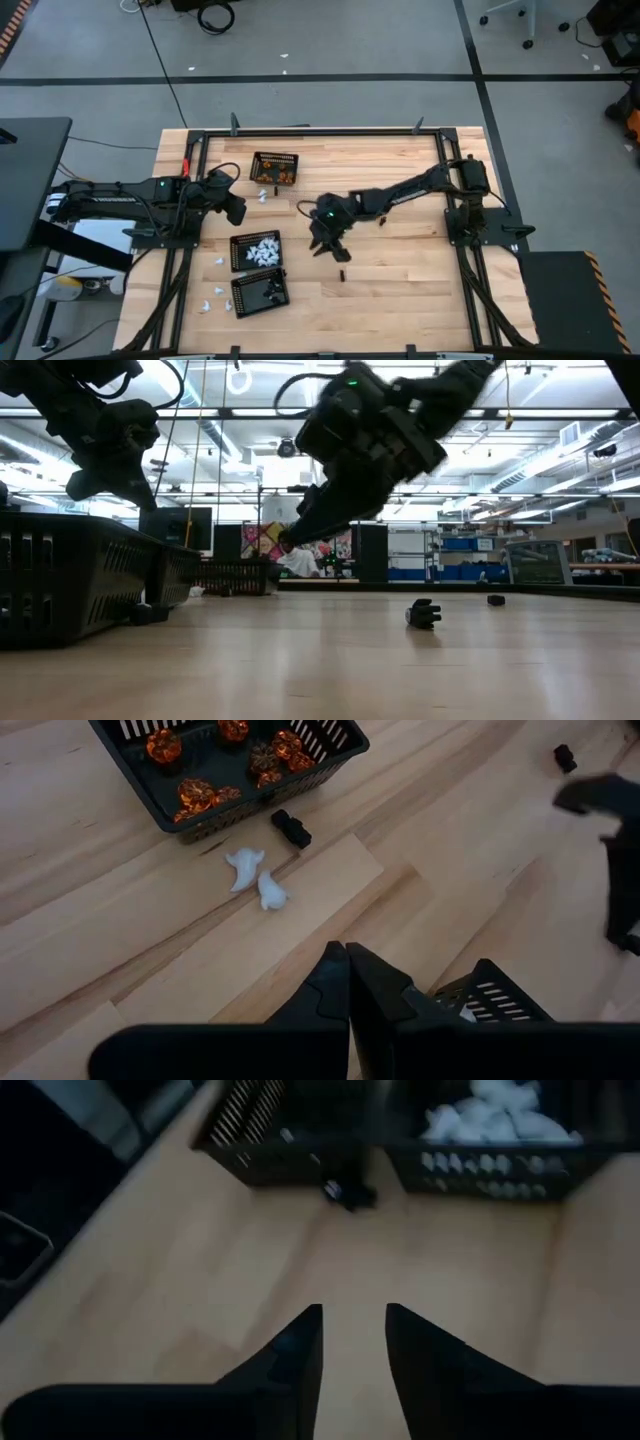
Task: Sort Halloween decoration
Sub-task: Put the black skeleton toy into the bottom black bin
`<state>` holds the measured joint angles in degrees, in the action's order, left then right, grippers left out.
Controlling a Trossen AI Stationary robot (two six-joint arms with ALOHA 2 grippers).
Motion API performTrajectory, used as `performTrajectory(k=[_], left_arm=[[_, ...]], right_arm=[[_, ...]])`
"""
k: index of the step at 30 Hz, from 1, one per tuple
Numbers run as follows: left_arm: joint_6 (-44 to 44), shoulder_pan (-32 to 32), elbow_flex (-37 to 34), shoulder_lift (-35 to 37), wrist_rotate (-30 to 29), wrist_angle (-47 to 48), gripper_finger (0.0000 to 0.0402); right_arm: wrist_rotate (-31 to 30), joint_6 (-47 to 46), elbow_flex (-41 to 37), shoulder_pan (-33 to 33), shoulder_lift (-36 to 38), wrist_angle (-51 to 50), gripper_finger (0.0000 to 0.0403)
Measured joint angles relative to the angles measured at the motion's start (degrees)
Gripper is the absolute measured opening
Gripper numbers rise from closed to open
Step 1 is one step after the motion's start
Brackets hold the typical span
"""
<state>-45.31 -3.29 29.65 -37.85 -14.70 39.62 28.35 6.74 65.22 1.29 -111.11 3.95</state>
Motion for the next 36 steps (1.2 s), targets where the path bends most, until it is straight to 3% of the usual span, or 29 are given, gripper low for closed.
performTrajectory(k=[4,7,9,18,28,36], left_arm=[[0.0,0.0,0.0,0.0,0.0,0.0,0.0005],[0.0,0.0,0.0,0.0,0.0,0.0,0.0005],[-0.2,0.0,0.0,0.0,0.0,0.0,0.0005],[3.9,0.0,0.0,0.0,2.3,0.4,0.0005],[6.1,0.0,0.0,0.0,7.1,3.0,0.0005],[7.2,0.0,0.0,0.1,7.1,3.5,0.0005]], right_arm=[[-2.6,-2.2,-6.5,3.5,-2.6,19.7,0.0112],[-10.3,-2.5,-6.2,6.4,-5.3,25.2,0.0113],[-14.9,-2.2,-4.6,8.0,-7.3,26.6,0.0116],[-16.9,-11.5,4.2,9.3,-16.5,28.2,0.0182],[-20.8,-12.0,8.5,9.5,-20.6,25.9,0.0268],[-22.5,-6.0,8.6,10.8,-21.0,27.2,0.0272]])
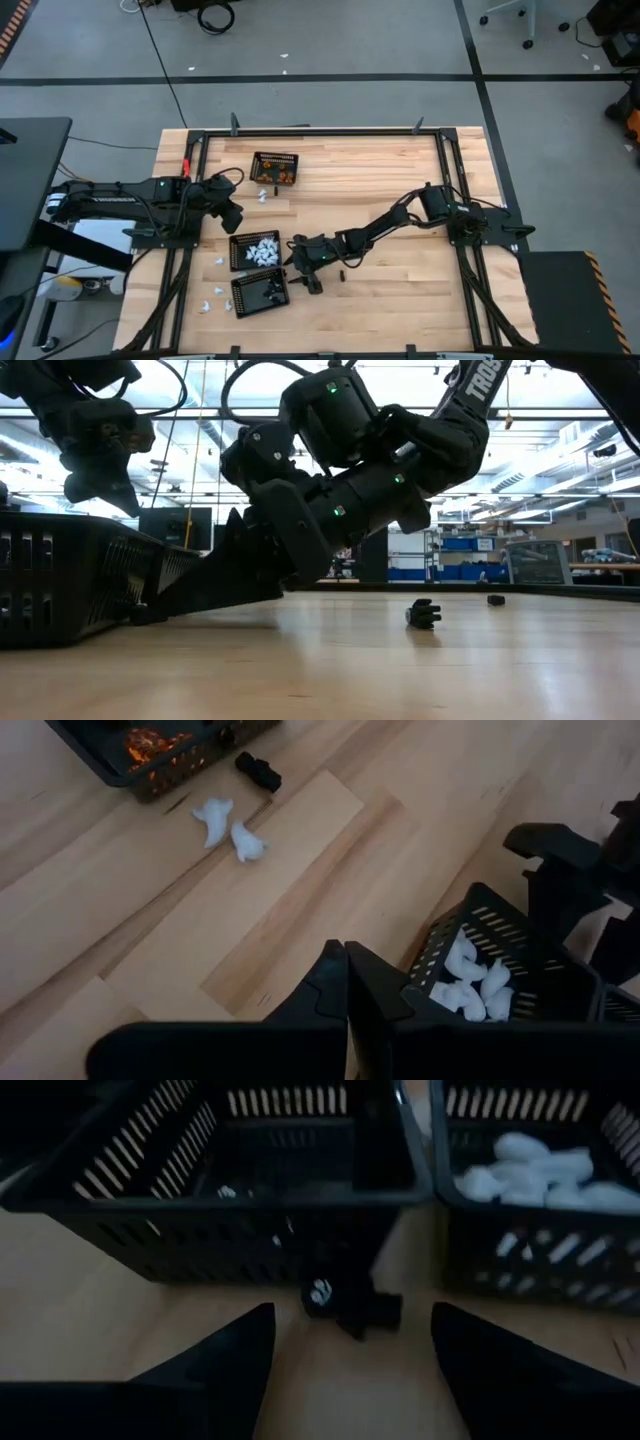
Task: Sort Halloween decoration
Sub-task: Put the black skeleton toy into the bottom black bin
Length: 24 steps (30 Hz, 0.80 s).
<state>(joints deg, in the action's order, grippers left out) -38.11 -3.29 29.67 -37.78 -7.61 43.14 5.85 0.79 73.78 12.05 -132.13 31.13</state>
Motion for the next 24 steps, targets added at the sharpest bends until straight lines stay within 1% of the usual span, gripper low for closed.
performTrajectory(k=[3,8,11,16,19,24], left_arm=[[0.0,0.0,0.0,0.0,0.0,0.0,0.0005],[0.0,0.0,0.0,0.0,0.0,0.0,0.0005],[-0.2,0.0,0.0,0.0,0.4,0.0,0.0005],[-0.3,0.0,0.0,0.0,0.4,0.0,0.0005],[-0.4,0.0,0.0,0.0,0.4,0.0,0.0005],[-0.8,0.0,0.0,0.0,0.4,0.0,0.0005]], right_arm=[[-0.1,0.8,0.0,0.0,-0.5,0.9,0.0264],[0.8,-0.3,0.2,0.0,-4.9,10.0,0.0249],[-0.1,-1.3,0.3,0.1,-5.5,10.8,0.0242],[0.0,1.4,0.4,0.1,-5.5,10.2,0.0227],[0.1,2.1,0.5,0.1,-5.5,9.3,0.0206],[0.1,2.2,0.5,0.2,-5.5,8.9,0.0154]])
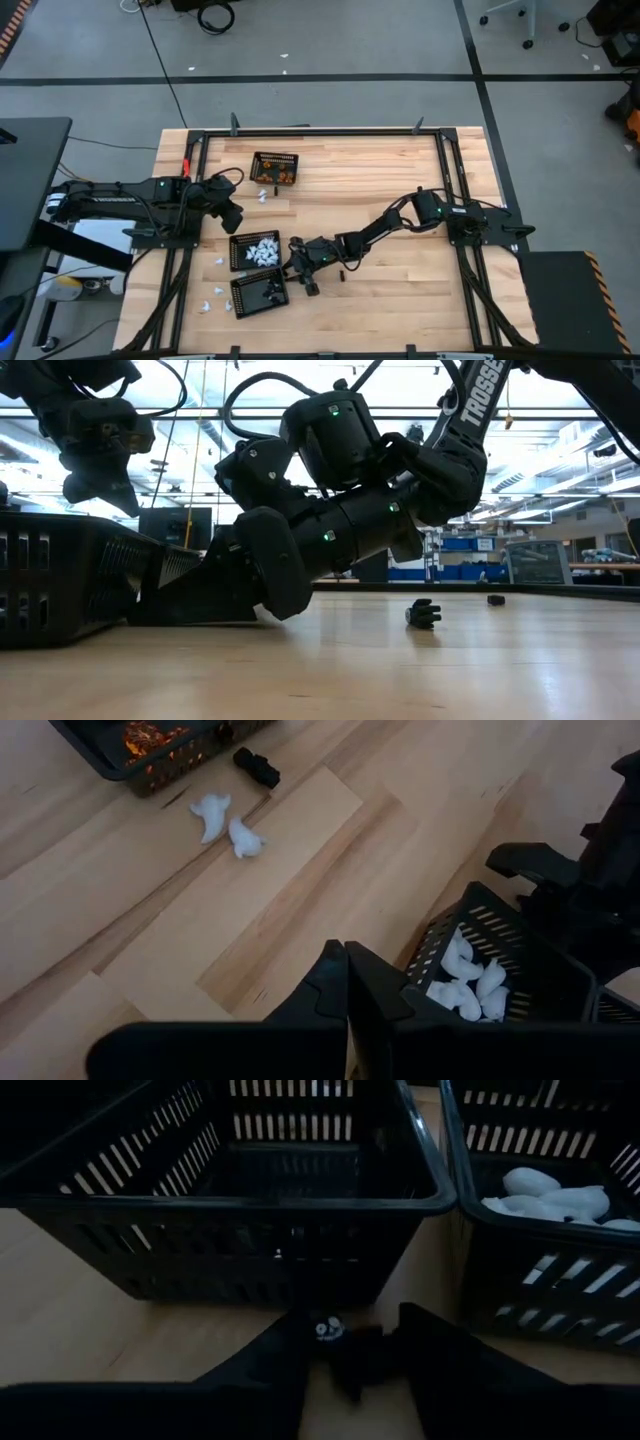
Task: Sort Halloween decoration
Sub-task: Put the black skeleton toy into the bottom black bin
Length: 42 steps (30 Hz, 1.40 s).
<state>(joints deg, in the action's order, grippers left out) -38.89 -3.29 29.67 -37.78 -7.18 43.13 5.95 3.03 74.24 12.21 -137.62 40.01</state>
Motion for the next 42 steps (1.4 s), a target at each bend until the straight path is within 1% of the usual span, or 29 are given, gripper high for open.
performTrajectory(k=[4,8,11,16,22,26,33,38,42], left_arm=[[-0.4,0.0,0.0,0.0,0.0,0.0,0.0005],[-0.5,0.0,0.0,0.0,0.0,0.0,0.0005],[-0.5,0.0,0.0,0.0,0.0,0.0,0.0005],[-0.5,0.0,0.0,0.0,0.0,0.0,0.0005],[0.0,0.0,0.0,0.0,0.0,0.0,0.0005],[0.1,0.0,0.0,0.0,0.0,0.0,0.0005],[0.6,0.0,0.0,0.0,0.0,0.0,0.0005],[2.0,0.0,0.0,0.0,0.0,0.0,0.0005],[2.1,0.0,0.0,0.0,-0.1,0.0,0.0005]], right_arm=[[-0.1,-0.3,0.0,0.0,0.0,0.0,0.0114],[-0.2,-0.3,-0.1,0.0,0.8,-1.2,0.0092],[-0.3,-0.5,-0.2,0.0,2.3,-4.2,0.0091],[0.1,-0.1,-0.3,-0.9,5.6,-12.1,0.0091],[5.5,1.5,-0.4,-2.2,8.7,-18.8,0.0091],[7.5,1.5,-0.4,-2.7,10.7,-21.1,0.0090],[8.3,1.4,-0.4,-3.0,13.6,-24.0,0.0090],[8.4,-2.7,-0.3,-3.0,17.5,-25.0,0.0090],[9.6,-5.0,3.4,-2.6,17.9,-27.1,0.0090]])
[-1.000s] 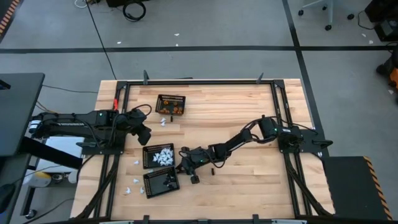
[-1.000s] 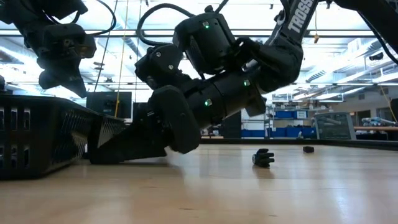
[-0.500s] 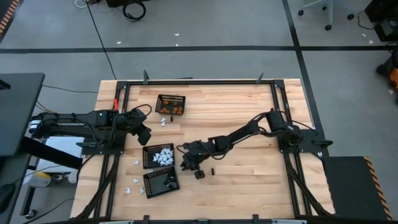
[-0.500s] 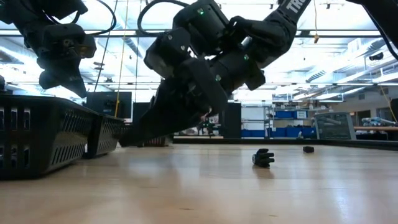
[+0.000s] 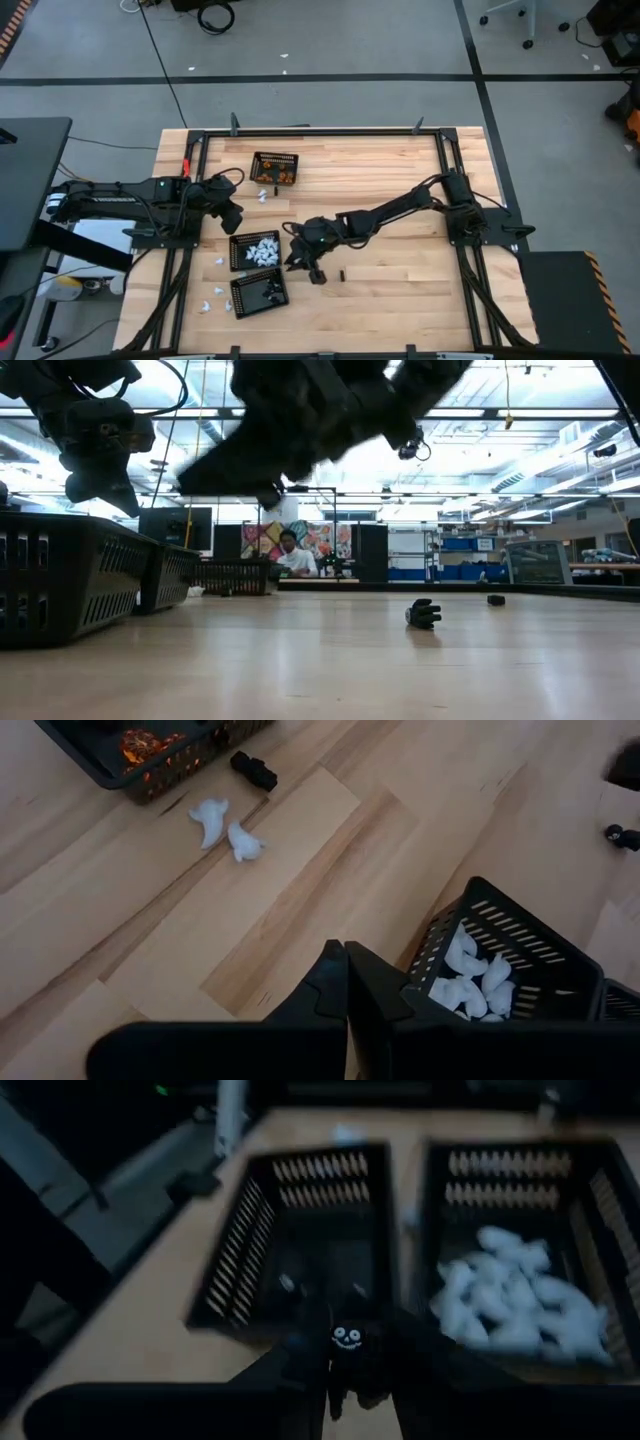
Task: Sort Halloween decoration
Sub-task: Put the black skeleton toy into the bottom black bin
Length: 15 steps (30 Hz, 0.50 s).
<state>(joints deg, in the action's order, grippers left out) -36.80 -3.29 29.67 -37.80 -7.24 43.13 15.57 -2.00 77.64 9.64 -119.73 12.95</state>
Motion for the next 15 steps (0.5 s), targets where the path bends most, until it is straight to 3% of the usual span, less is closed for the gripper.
performTrajectory(k=[11,15], left_arm=[[1.5,0.0,0.0,0.0,0.0,0.0,0.0005],[0.9,0.0,0.0,0.0,6.0,0.0,0.0005]], right_arm=[[-1.1,2.0,28.5,3.1,-14.4,-14.1,0.0090],[-1.1,-0.7,34.9,3.1,-19.2,-19.1,0.0098]])
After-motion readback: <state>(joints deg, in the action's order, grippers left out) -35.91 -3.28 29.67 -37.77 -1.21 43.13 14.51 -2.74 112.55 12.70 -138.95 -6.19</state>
